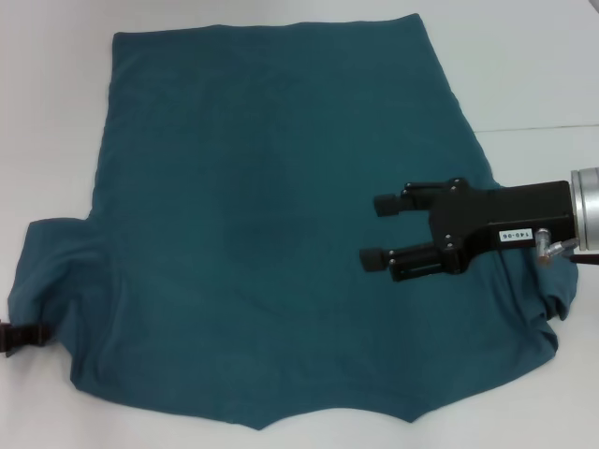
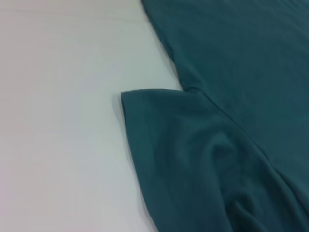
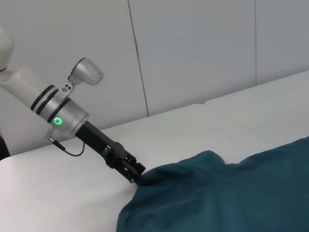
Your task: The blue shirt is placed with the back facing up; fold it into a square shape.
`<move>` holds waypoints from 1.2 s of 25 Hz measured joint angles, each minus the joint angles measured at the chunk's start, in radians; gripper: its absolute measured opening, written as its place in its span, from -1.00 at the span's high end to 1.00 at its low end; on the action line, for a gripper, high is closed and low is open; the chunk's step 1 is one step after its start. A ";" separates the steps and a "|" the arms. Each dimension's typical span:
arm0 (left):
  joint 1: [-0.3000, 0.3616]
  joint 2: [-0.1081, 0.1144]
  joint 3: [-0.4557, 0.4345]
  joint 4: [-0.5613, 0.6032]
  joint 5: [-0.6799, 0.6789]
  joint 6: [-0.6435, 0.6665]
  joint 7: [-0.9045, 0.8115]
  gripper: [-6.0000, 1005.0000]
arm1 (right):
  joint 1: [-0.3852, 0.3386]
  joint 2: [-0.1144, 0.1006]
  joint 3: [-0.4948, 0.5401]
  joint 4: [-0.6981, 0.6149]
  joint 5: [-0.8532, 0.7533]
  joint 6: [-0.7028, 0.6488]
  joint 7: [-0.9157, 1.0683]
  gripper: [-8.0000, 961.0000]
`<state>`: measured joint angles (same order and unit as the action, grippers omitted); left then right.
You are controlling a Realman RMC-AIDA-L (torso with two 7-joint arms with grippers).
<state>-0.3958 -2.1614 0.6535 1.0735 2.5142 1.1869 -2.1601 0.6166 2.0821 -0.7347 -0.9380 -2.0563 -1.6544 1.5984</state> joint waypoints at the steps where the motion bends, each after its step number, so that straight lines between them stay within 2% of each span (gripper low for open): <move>1: 0.000 0.000 0.001 -0.002 0.000 -0.005 0.000 -0.55 | 0.000 0.000 0.000 0.000 0.000 0.000 0.000 -0.89; 6: -0.003 0.000 0.007 -0.016 0.004 -0.036 0.002 -0.46 | 0.000 0.002 0.001 0.000 -0.001 0.000 0.000 -0.89; 12: -0.005 0.000 0.058 -0.024 0.028 -0.055 -0.006 -0.35 | 0.000 0.004 0.006 -0.008 0.000 0.000 0.000 -0.89; 18: -0.003 -0.003 0.083 -0.021 0.021 -0.048 -0.003 0.07 | 0.000 0.004 0.006 -0.009 0.001 0.005 0.000 -0.89; 30: 0.004 -0.008 0.083 0.004 0.018 -0.063 -0.033 0.65 | -0.005 0.005 0.008 -0.005 0.001 0.009 -0.005 -0.89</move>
<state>-0.3916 -2.1690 0.7362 1.0777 2.5325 1.1244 -2.1931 0.6120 2.0869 -0.7264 -0.9434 -2.0553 -1.6458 1.5935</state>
